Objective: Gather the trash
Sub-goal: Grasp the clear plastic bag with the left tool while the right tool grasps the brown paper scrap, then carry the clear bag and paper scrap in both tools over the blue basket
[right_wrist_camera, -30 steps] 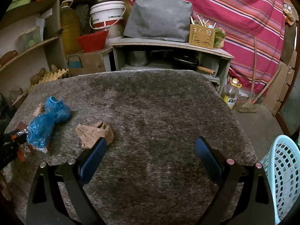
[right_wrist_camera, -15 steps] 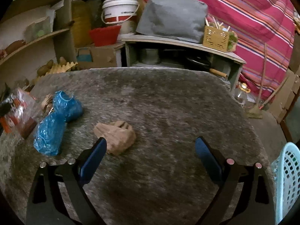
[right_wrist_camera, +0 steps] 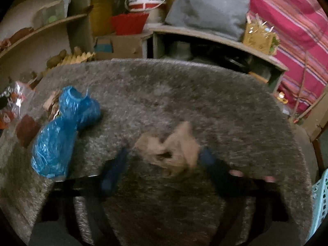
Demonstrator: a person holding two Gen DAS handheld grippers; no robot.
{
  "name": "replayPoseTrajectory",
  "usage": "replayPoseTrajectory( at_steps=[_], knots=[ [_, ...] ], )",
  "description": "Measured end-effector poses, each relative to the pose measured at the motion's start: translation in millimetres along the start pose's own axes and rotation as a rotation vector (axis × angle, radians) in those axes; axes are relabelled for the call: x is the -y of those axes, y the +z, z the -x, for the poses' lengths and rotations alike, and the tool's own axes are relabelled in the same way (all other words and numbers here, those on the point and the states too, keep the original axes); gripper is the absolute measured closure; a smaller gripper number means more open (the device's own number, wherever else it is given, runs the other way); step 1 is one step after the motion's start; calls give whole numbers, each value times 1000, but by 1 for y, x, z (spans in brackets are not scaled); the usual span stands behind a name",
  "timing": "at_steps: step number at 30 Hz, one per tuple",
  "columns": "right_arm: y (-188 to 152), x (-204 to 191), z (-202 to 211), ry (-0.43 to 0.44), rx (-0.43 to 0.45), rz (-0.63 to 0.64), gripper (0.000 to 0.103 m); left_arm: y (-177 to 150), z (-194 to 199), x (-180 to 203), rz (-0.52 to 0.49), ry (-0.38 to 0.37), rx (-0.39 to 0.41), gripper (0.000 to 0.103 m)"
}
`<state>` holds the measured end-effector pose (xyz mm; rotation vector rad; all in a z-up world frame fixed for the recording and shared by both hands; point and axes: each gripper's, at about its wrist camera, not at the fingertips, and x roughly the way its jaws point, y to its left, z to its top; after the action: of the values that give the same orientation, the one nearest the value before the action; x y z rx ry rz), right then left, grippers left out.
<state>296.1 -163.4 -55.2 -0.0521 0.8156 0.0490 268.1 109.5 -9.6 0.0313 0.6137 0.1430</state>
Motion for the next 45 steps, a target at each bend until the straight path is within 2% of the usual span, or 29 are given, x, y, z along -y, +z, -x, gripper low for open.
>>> replayPoseTrajectory(
  at_steps=[4, 11, 17, 29, 45],
  knots=[
    [-2, 2, 8, 23, 25, -9, 51, 2, 6, 3, 0, -6, 9, 67],
    [-6, 15, 33, -7, 61, -6, 52, 8, 23, 13, -8, -19, 36, 67],
    [-16, 41, 61, -45, 90, -20, 52, 10, 42, 37, -24, -62, 59, 67],
    [-37, 108, 118, -134, 143, -76, 52, 7, 87, 112, -90, -180, 113, 67],
    [-89, 229, 172, -270, 141, -214, 52, -16, 118, 249, -233, -337, 114, 67]
  ],
)
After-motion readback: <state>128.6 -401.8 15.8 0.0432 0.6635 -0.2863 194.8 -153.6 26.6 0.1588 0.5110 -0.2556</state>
